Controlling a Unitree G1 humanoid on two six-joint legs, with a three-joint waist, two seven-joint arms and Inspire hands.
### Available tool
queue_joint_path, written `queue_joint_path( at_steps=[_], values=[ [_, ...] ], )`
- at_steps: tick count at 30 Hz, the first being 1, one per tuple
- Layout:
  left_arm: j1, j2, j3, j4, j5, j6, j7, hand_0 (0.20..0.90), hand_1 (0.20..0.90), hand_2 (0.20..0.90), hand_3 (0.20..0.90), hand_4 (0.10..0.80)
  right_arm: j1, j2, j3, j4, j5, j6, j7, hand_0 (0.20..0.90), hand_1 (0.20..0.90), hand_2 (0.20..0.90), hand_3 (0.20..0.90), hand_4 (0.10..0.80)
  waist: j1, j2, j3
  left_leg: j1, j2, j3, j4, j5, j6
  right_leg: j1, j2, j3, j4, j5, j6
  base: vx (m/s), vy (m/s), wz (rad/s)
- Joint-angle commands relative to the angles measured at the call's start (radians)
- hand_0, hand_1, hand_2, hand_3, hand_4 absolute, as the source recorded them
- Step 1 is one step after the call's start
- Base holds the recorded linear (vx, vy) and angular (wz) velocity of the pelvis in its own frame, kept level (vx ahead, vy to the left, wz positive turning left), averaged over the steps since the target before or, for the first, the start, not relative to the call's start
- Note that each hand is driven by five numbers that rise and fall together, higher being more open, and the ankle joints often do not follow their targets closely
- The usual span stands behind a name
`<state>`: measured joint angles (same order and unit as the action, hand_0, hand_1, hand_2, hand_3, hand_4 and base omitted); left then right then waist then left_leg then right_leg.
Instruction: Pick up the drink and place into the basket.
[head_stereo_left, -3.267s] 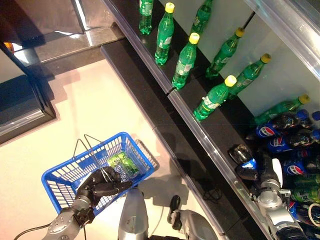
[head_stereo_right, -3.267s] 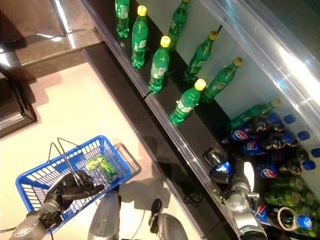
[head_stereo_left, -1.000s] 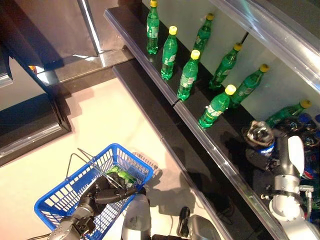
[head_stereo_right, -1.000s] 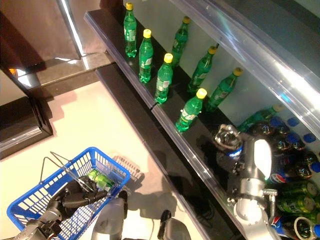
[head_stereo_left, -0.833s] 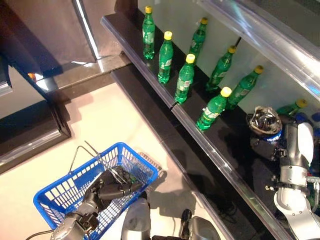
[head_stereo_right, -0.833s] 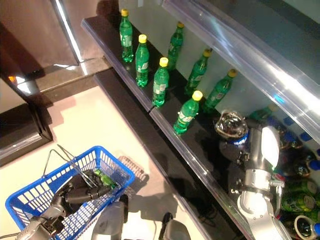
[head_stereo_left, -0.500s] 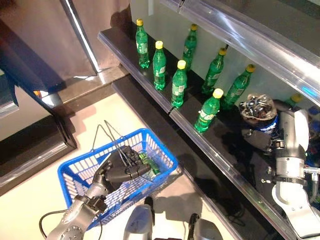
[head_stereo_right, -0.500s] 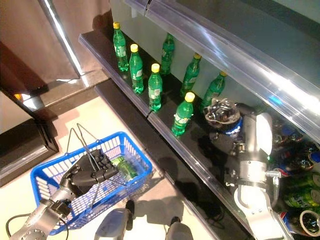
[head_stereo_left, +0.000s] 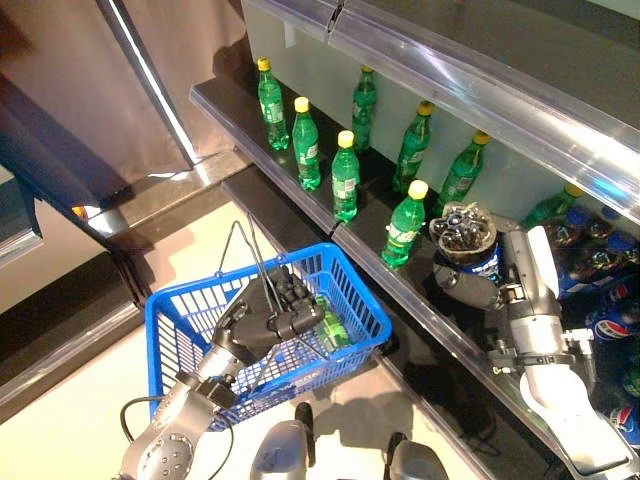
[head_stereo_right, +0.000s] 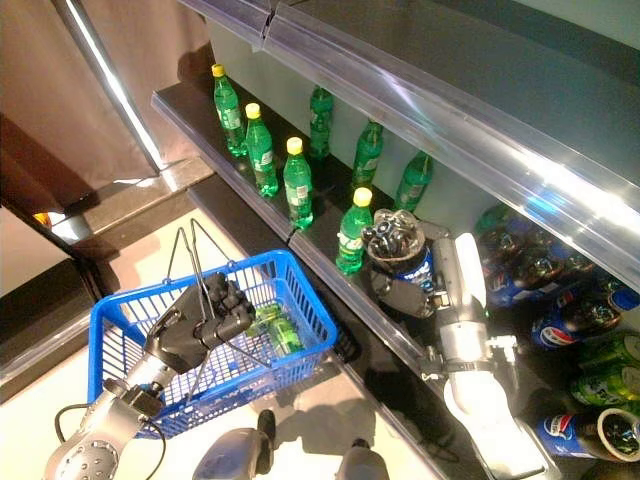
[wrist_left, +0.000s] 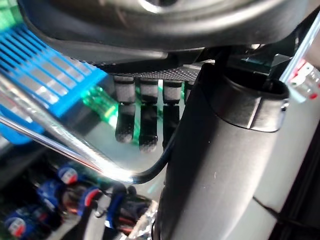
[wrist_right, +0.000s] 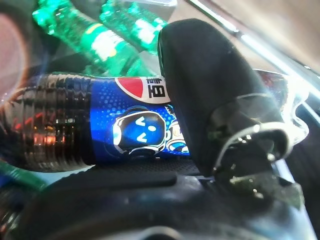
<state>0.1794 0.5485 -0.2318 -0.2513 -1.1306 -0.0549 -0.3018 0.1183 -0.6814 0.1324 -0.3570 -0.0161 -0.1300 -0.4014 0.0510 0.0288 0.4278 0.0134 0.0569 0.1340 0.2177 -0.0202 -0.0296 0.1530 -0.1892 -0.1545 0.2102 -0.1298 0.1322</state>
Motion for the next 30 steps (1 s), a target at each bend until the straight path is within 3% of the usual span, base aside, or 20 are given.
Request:
queue_joint_path(
  at_steps=[1, 10, 16, 30],
  values=[
    [-0.135, -0.066, -0.012, -0.264, -0.076, -0.143, -0.142, 0.3, 0.3, 0.3, 0.2, 0.1, -0.216, -0.003, 0.029, -0.162, 0.063, -0.273, -0.068, 0.3, 0.3, 0.3, 0.2, 0.1, 0.012, -0.007, -0.232, 0.018, 0.085, -0.066, 0.12, 0.045, -0.12, -0.05, -0.018, -0.015, -0.052, 0.152, 0.029, 0.0, 0.0, 0.0],
    [-0.154, -0.104, -0.094, -0.261, -0.044, -0.116, -0.143, 0.3, 0.3, 0.3, 0.2, 0.1, -0.302, 0.107, 0.118, -0.204, 0.352, -0.363, 0.033, 0.3, 0.3, 0.3, 0.2, 0.1, 0.02, -0.002, -0.238, 0.007, 0.074, -0.07, 0.116, 0.034, -0.114, -0.053, -0.027, -0.012, -0.06, 0.153, 0.029, 0.003, 0.007, 0.0],
    [-0.164, -0.149, -0.152, -0.263, -0.011, -0.106, -0.135, 0.3, 0.3, 0.3, 0.2, 0.1, -0.304, 0.234, 0.211, -0.224, 0.572, -0.396, 0.121, 0.3, 0.3, 0.3, 0.2, 0.1, 0.027, -0.001, -0.243, 0.007, 0.062, -0.073, 0.108, 0.024, -0.105, -0.058, -0.034, -0.016, -0.061, 0.156, 0.032, 0.002, 0.004, 0.01],
    [-0.191, -0.211, -0.226, -0.304, -0.05, -0.171, -0.219, 0.3, 0.3, 0.3, 0.2, 0.1, -0.246, 0.356, 0.326, -0.133, 0.532, -0.292, 0.034, 0.3, 0.3, 0.3, 0.2, 0.1, 0.031, 0.002, -0.252, 0.006, 0.039, -0.06, 0.074, 0.0, -0.086, -0.069, -0.056, -0.032, -0.066, 0.169, 0.044, -0.002, 0.02, 0.01]
  ],
)
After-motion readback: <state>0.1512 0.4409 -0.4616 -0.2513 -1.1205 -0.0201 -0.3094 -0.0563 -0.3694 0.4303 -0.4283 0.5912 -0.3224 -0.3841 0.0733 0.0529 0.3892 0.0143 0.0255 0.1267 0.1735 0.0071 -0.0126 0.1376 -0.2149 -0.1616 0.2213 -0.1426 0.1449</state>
